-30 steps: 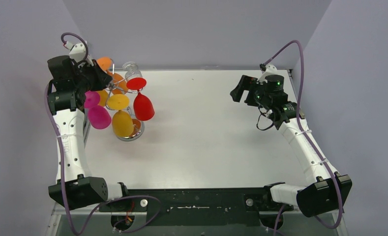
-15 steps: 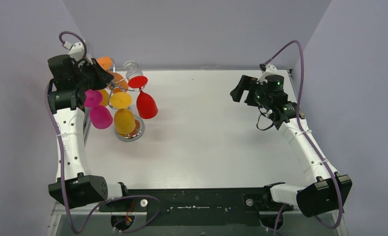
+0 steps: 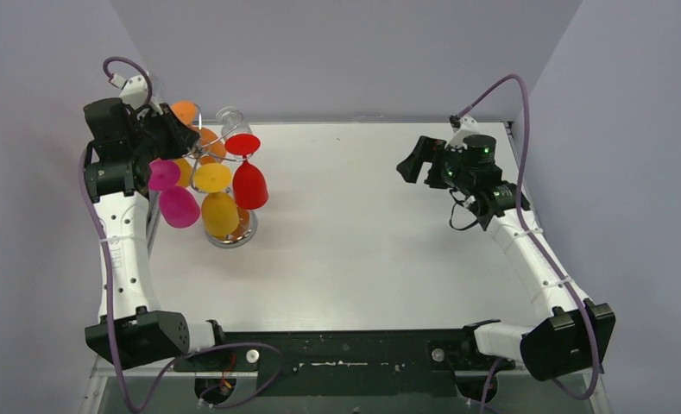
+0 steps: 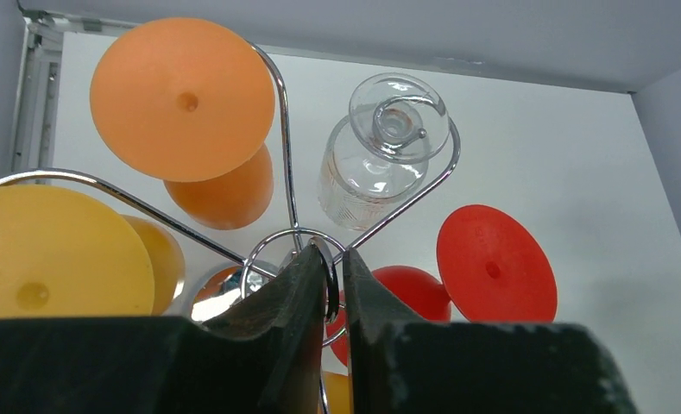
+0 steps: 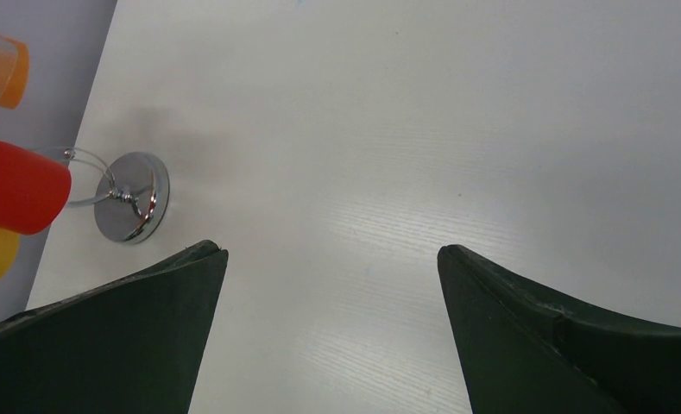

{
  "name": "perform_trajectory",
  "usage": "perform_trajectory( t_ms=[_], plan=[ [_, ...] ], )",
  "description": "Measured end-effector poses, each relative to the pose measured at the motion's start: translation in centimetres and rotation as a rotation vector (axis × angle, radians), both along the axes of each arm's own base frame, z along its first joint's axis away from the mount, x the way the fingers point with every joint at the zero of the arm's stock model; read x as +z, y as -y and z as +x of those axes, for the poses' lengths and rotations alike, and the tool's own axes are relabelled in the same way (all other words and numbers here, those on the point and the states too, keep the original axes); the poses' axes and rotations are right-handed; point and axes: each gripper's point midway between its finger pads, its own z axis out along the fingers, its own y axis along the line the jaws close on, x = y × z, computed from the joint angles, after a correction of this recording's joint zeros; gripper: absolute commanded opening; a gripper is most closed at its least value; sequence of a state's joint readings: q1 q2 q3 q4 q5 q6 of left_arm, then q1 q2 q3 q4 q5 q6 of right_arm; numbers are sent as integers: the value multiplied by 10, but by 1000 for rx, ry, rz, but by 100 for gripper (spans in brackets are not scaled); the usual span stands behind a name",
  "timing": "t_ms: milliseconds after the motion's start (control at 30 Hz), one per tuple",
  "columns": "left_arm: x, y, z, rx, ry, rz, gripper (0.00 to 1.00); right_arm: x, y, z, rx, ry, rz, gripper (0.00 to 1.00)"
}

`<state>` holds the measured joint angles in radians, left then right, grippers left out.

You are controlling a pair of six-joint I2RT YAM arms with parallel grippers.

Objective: Take the wine glass off the wine glass rack

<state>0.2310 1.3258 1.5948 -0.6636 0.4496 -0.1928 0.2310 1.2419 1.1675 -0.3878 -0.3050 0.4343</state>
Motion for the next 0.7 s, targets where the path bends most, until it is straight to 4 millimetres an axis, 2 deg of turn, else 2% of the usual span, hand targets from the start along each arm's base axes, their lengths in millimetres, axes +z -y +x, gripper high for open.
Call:
perform_trajectory(
  t_ms=[67,133,333,400,533,700],
  plan=[
    [3,0,-2,2,15,4,27,-5,-4,-2,24,-3,12,100],
    [16,1,-6,5,62,15,33,-8,-10,-3,53,-3,24,100],
    [54,3,-17,4,188,45,45,-2,-32,-9,134,28,58,100],
    [59,2,-18,9,201,54,52,3,-42,-10,160,47,76,100],
    [66,-2,-20,30,210,77,60,8,-59,-15,202,67,110,100],
    [67,-6,-36,77,186,89,60,15,-82,-22,253,91,140,100]
  ],
)
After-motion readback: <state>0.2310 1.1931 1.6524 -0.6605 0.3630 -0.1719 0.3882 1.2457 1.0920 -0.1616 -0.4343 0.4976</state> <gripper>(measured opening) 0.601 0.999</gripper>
